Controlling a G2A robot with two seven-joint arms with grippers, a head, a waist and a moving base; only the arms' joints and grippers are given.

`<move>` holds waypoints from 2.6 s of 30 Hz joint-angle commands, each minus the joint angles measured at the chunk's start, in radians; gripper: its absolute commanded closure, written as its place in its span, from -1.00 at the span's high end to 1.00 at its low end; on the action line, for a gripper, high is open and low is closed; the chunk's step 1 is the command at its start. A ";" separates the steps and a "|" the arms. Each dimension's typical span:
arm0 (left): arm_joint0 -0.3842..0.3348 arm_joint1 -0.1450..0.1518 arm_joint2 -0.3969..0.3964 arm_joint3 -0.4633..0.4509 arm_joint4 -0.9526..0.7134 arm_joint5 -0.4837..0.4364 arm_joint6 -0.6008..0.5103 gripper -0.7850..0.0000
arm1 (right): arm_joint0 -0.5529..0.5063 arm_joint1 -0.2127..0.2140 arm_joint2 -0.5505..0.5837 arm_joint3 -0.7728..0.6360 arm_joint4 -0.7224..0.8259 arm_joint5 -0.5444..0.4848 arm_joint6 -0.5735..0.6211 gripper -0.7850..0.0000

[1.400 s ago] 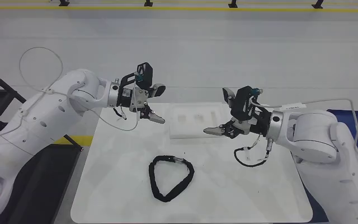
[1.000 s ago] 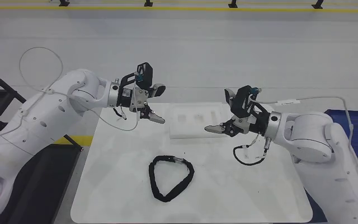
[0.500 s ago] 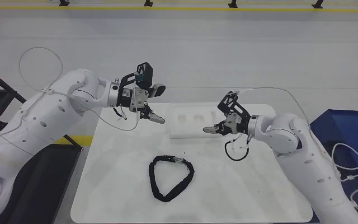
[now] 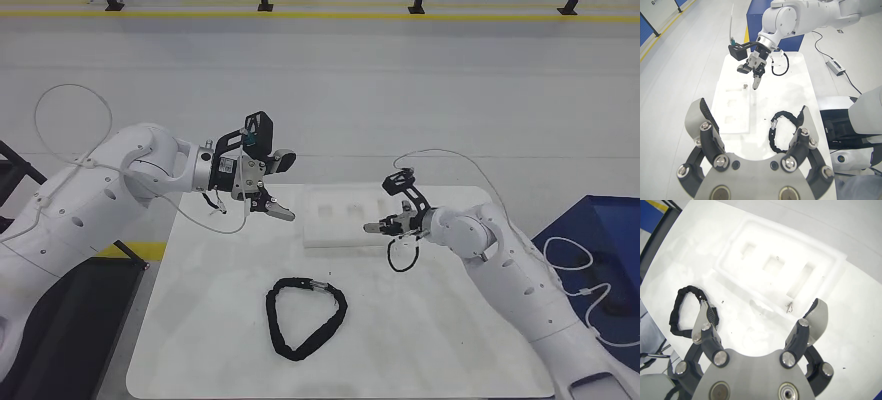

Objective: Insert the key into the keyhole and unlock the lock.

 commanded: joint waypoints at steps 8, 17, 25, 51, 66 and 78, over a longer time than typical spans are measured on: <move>0.000 0.000 0.000 0.000 0.000 0.000 0.000 1.00 | 0.083 -0.052 -0.081 0.182 0.040 0.025 -0.006 1.00; 0.000 0.000 0.000 0.000 0.000 0.000 0.000 1.00 | 0.083 -0.052 -0.081 0.182 0.040 0.025 -0.006 1.00; 0.000 0.000 0.000 0.000 0.000 0.000 0.000 1.00 | 0.083 -0.052 -0.081 0.182 0.040 0.025 -0.006 1.00; 0.000 0.000 0.000 0.000 0.000 0.000 0.000 1.00 | 0.229 -0.161 -0.203 0.482 0.066 -0.023 0.075 -0.18; 0.000 0.000 0.000 0.000 0.000 0.000 0.000 1.00 | 0.281 -0.232 -0.258 0.613 0.040 0.090 0.070 -0.84; 0.000 0.000 0.000 0.000 0.000 0.000 0.000 1.00 | 0.292 -0.239 -0.240 0.573 -0.005 0.178 0.079 -1.00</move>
